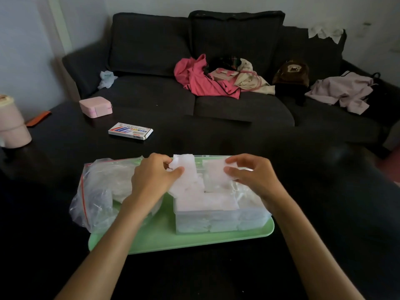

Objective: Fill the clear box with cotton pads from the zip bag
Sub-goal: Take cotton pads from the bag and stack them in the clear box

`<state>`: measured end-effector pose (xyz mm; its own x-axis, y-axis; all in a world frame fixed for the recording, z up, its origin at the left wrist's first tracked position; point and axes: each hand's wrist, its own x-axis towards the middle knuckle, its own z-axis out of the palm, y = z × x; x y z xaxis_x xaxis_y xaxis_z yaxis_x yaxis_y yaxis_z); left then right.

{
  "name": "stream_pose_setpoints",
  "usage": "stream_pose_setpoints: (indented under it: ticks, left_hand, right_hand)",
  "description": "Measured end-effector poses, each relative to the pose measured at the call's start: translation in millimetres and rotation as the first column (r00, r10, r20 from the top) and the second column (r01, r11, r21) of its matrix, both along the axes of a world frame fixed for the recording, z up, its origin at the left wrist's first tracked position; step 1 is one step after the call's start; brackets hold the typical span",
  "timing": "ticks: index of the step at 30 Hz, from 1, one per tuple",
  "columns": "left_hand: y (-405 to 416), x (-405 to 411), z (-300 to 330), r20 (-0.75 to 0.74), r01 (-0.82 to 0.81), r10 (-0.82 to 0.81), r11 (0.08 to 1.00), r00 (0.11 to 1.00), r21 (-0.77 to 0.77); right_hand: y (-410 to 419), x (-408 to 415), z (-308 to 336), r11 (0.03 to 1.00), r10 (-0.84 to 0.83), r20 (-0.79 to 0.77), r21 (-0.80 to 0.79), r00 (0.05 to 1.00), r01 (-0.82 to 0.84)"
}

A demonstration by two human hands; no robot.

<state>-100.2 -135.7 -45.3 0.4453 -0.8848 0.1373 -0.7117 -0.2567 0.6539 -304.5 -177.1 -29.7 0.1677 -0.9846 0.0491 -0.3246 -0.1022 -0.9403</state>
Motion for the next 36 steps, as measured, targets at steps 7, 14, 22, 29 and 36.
stream_pose_setpoints:
  ticks: [7,14,22,29,36]
  left_hand:
    - [2.7,3.9,5.1,-0.007,-0.012,0.012,1.000,1.000,-0.011]
    - [1.5,6.8,10.7,-0.039,0.030,-0.029,0.999,0.999,0.026]
    - [15.1,20.4,34.4,-0.081,0.117,-0.113,0.992,0.990,0.045]
    - [26.3,18.5,37.9,0.077,0.109,-0.137,0.951,0.988,0.289]
    - [26.6,24.2,22.6,0.037,0.136,-0.163,0.908,0.986,0.396]
  right_hand:
    - [-2.2,19.2,-19.7,0.937,-0.186,-0.543,-0.349,0.819,-0.019]
    - [0.4,20.9,-17.0,0.854,-0.048,-0.625,-0.430,0.779,-0.292]
    - [0.1,19.2,-22.0,0.895,-0.061,-0.721,-0.345,0.690,-0.282]
    - [2.7,39.3,-5.8,0.860,-0.195,-0.623,-0.481,0.757,-0.173]
    - [-28.8,90.6,3.5,0.916,0.087,-0.845,-0.141,0.528,-0.376]
